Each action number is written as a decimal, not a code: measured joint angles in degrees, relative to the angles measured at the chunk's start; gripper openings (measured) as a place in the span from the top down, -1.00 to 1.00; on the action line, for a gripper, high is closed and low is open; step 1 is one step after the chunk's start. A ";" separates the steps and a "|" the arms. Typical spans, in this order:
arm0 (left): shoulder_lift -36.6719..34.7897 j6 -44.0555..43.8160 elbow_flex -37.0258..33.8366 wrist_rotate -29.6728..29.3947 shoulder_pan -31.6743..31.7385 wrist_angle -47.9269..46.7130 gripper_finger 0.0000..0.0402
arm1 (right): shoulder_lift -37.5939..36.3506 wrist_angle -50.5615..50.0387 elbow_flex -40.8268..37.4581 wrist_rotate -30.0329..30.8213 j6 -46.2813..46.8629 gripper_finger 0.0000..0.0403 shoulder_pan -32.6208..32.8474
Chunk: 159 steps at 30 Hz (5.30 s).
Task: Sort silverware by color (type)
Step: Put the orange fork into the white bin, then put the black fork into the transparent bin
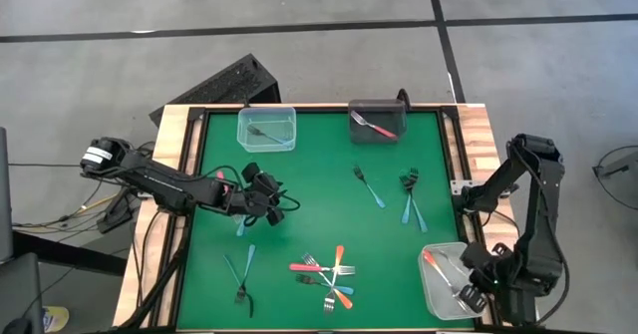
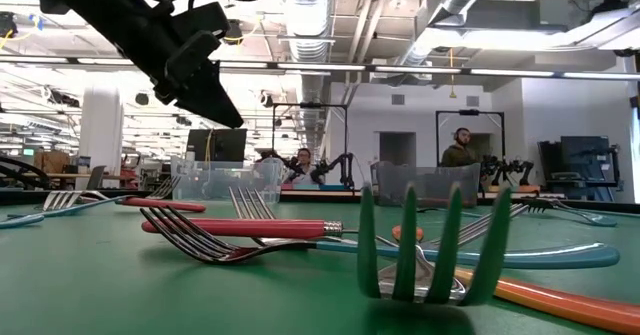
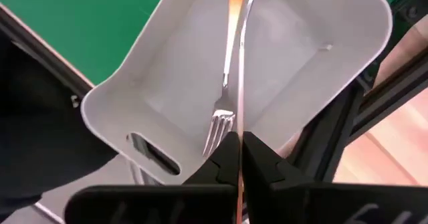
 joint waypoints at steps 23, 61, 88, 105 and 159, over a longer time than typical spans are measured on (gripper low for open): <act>-15.15 15.33 -2.87 -8.56 -10.28 9.09 0.51 | 9.14 3.11 -0.07 2.96 -15.07 0.72 -15.15; -66.45 25.20 -31.07 4.98 -11.45 15.60 0.51 | 5.21 35.16 -0.04 28.50 -85.93 0.72 -55.59; -66.45 15.40 -31.07 4.98 -11.45 -0.71 0.51 | 5.23 34.95 -0.04 26.35 -85.90 0.72 -60.23; -67.30 20.59 -31.07 -0.80 -11.32 -4.14 0.51 | 5.23 35.83 -0.04 25.06 -85.65 0.72 -60.23; -67.30 11.74 -31.00 0.20 -11.34 -9.86 0.51 | 5.30 38.71 -2.16 25.31 -77.74 0.72 -63.73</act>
